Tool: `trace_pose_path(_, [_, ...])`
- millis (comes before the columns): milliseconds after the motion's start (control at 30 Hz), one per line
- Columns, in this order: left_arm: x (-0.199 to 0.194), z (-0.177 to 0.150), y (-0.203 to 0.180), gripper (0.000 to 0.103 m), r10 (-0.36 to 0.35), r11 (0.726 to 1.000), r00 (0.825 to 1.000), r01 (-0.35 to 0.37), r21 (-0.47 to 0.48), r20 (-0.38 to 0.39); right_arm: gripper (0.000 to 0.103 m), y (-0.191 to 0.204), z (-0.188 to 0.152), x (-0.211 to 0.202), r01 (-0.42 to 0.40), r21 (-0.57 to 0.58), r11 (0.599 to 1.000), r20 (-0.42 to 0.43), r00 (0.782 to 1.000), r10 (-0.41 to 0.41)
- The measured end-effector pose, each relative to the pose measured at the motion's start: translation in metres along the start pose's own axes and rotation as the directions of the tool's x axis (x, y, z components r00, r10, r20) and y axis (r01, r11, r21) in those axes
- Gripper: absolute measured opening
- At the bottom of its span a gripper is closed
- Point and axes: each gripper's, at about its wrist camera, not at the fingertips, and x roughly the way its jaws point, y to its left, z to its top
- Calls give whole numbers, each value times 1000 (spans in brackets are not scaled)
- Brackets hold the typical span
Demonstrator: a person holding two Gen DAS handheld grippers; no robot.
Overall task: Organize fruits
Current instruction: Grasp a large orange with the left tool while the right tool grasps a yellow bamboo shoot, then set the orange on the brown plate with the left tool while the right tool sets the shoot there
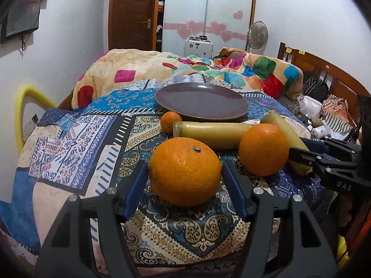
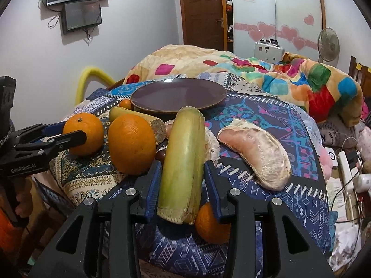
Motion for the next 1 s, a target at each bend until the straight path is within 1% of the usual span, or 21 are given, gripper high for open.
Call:
trace_pose_path(133, [12, 0, 0, 68, 35, 999, 999, -35, 11, -24, 36, -2, 6, 9, -10, 1, 1000, -43, 999, 10])
trace_pose_path(233, [15, 0, 4, 68, 19, 1000, 999, -20, -8, -32, 37, -2, 8, 13, -13, -9, 1000, -60, 998, 12])
trace_pose_path(367, [16, 1, 4, 68, 27, 1000, 999, -27, -12, -27, 37, -1, 9, 15, -5, -18, 1000, -59, 998, 4])
trace_pose_path(500, [16, 3, 2, 68, 41, 999, 999, -41, -10, -29, 36, -1, 9, 14, 2, -10, 1000, -48, 999, -2])
trace_pose_path(600, [19, 7, 3, 68, 37, 999, 999, -37, -15, -37, 35, -3, 12, 9, -14, 18, 1000, -18, 1000, 14])
trace_pose_path(700, [19, 11, 4, 68, 36, 999, 999, -37, -19, -38, 34, -1, 17, 2, -11, 21, 1000, 17, 1000, 11])
trace_pose_path(867, [10, 19, 5, 68, 48, 999, 999, -48, -18, -14, 34, 1, 25, 2, 5, 0, 1000, 28, 1000, -5])
trace_pose_path(1000, [3, 29, 3, 68, 50, 999, 999, -50, -5, 12, 34, 0, 32, -1, 1, -6, 1000, 40, 999, -1])
